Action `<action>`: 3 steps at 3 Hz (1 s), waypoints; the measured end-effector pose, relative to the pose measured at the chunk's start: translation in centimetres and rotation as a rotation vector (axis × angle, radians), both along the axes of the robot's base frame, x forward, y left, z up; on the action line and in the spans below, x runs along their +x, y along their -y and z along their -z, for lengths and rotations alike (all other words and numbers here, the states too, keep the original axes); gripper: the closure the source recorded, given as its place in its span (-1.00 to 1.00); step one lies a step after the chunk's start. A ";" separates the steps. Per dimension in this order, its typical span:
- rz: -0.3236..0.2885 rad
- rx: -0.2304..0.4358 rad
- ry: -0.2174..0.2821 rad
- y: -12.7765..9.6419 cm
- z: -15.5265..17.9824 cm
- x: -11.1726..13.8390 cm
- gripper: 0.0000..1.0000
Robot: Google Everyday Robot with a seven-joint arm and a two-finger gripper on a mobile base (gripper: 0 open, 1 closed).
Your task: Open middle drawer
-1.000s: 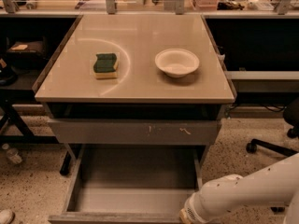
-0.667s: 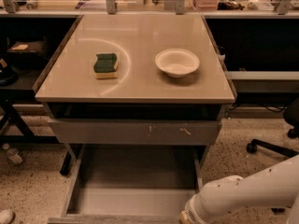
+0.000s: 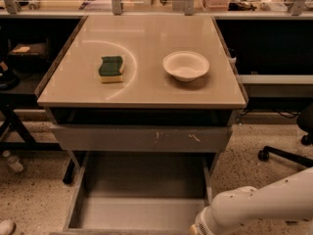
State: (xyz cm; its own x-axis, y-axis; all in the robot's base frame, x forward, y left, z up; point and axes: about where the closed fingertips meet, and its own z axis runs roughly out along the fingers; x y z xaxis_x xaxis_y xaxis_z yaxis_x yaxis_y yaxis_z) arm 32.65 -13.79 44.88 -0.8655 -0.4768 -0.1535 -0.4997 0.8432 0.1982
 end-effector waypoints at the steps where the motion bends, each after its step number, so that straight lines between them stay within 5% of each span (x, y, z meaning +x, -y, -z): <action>1: 0.020 0.003 -0.025 0.1 -0.1 -1.0 1.00; 3: 0.067 -0.008 -0.003 1.8 -2.9 -1.5 1.00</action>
Offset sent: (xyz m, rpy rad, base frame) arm -0.1680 -0.0704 -0.0302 -0.0216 0.2783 -0.2408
